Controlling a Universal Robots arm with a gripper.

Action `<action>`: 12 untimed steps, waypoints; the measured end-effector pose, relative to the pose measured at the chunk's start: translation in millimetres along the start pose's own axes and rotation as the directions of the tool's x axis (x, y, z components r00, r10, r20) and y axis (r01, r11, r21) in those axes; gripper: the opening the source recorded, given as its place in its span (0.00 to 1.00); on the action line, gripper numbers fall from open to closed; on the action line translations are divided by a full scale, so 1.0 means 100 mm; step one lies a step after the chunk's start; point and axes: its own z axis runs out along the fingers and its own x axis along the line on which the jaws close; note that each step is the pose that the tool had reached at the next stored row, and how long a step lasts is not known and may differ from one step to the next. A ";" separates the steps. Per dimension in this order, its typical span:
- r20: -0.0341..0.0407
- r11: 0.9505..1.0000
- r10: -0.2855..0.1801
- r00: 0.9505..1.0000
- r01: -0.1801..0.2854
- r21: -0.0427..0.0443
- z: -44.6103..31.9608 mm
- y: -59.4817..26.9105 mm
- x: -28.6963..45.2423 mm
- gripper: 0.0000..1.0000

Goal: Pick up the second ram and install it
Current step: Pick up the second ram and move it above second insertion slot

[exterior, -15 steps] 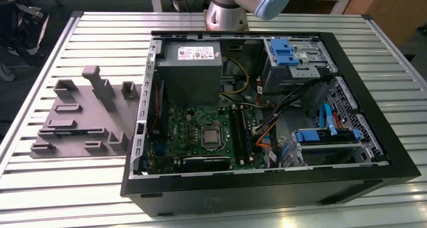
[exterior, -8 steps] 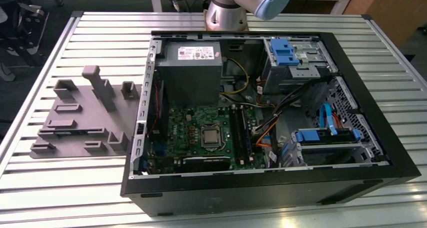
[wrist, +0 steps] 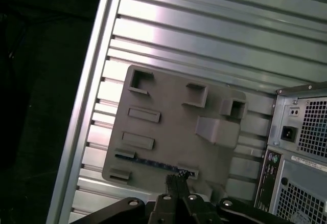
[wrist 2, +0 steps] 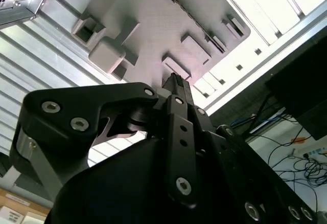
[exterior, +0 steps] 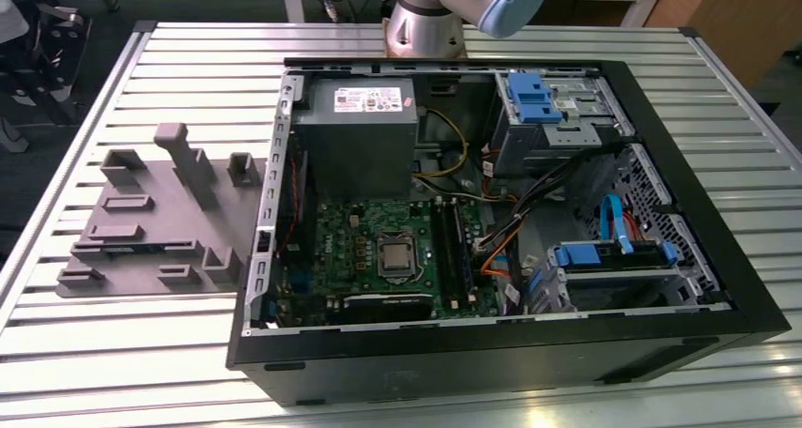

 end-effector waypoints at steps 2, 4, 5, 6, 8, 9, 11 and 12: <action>-0.001 1.000 -0.013 1.000 0.013 0.000 -0.001 0.000 0.000 0.11; -0.001 1.000 -0.013 1.000 0.013 0.000 -0.001 0.000 0.000 0.11; -0.001 1.000 -0.013 1.000 0.013 0.000 0.000 0.000 0.000 0.11; -0.001 1.000 -0.013 1.000 0.013 0.000 0.000 0.000 0.000 0.11; -0.001 1.000 -0.013 1.000 0.013 0.000 0.000 0.000 0.000 0.11; -0.001 1.000 -0.013 1.000 0.013 0.000 0.000 0.000 0.000 0.11; -0.001 1.000 -0.014 1.000 0.014 0.000 0.000 0.000 0.000 0.11; -0.001 1.000 -0.017 1.000 0.017 0.000 -0.001 0.000 0.000 0.11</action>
